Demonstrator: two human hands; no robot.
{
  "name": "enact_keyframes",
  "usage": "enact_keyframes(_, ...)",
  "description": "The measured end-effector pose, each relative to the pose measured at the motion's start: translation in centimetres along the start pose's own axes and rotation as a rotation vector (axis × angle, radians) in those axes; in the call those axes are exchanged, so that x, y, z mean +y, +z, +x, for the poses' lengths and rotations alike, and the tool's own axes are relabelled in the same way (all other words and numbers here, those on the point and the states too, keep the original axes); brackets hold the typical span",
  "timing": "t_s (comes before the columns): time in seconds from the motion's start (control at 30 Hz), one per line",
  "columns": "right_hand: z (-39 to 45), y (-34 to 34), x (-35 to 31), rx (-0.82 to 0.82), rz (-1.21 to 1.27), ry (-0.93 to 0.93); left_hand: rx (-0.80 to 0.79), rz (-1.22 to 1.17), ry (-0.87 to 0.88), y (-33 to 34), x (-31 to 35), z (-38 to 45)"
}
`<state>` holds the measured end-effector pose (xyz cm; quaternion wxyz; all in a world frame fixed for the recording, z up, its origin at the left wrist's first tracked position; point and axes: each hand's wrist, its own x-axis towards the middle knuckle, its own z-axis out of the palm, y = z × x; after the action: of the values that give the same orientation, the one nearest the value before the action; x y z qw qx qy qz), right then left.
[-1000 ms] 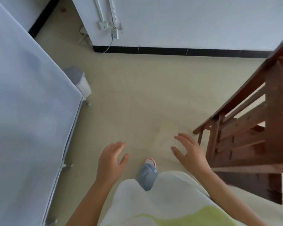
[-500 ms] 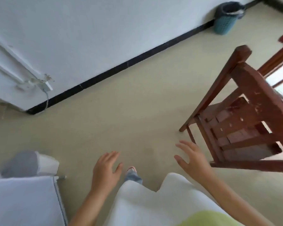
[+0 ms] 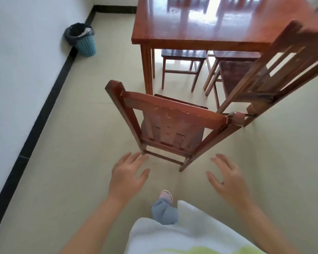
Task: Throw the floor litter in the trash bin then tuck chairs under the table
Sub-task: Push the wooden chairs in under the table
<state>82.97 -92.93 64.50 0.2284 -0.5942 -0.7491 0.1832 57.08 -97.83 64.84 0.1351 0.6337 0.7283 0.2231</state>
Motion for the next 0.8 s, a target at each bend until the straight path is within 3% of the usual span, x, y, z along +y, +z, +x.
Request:
enact_keyframes(0.23,7.2,0.2,-6.1,0.272,0.102,-0.261,0.245,0.023,0.273,-2.1,3.3,8.3)
enact_keyframes(0.47,10.2,2.5,-5.0,0.488,-0.031,-0.116,0.266,0.134,0.375,-1.6,1.2,14.0)
enact_keyframes(0.8,13.4,5.4,-4.1,0.726,-0.293,-0.106,0.438,0.02,0.819,0.2,-2.8,20.9)
